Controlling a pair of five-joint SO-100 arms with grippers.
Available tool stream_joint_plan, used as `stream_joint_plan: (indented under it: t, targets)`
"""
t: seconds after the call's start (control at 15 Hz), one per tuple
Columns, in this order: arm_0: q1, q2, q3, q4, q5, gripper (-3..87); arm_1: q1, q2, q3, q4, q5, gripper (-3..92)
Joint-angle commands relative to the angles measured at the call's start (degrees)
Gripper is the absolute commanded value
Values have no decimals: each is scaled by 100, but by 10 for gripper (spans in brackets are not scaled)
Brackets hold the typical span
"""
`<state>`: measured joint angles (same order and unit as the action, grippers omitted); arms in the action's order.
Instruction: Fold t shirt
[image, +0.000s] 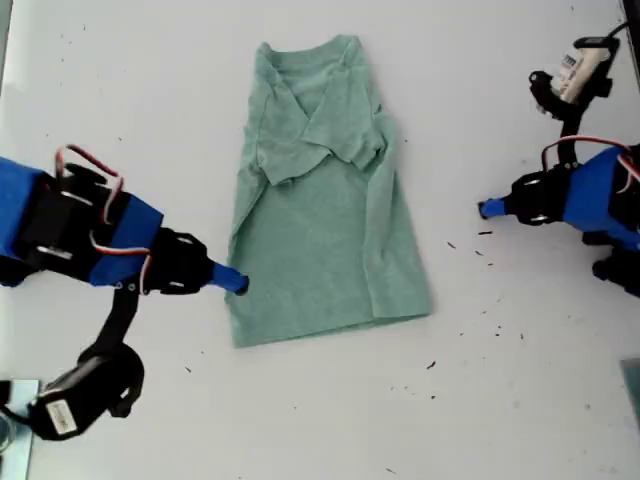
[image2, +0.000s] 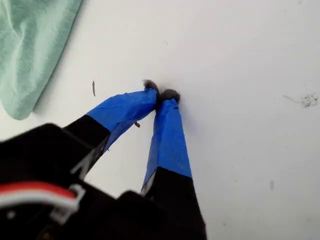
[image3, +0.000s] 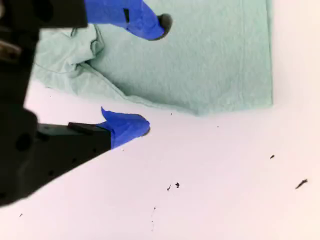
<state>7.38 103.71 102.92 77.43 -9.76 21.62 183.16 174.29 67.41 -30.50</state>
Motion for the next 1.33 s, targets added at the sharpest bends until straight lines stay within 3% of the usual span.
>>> stream_joint_plan:
  t: [0.0,0.27,0.33,0.4,0.47,0.6,0.73,0.87,1.07,1.2,1.27]
  targets:
    - [-237,-246,272,-870,158,275,18,633,220,325,79,25]
    - [-422,-905,1380,-2145,211,245,0,1046,299,536,105,25]
    - [-431,-1301,1380,-2355,246,174,-18,1046,299,536,105,25]
    - [-466,-1608,1354,-2452,246,47,-26,1046,299,536,105,25]
    - [-510,-1652,1354,-2452,255,-2,-35,1055,308,545,114,25]
    - [-483,-782,1195,-1995,105,-2,-44,1090,308,562,114,25]
    - [-422,-35,149,-624,-97,-2,-44,1107,316,571,114,25]
    - [-580,88,-668,167,-35,-2,-44,1134,316,580,114,25]
    - [-668,-747,-1582,-88,448,-2,-44,1195,325,615,123,25]
    - [-571,-2751,-4351,220,861,-2,-44,1213,334,624,132,25]
    - [-589,-3586,-5528,97,1090,-2,-53,1222,334,633,141,25]
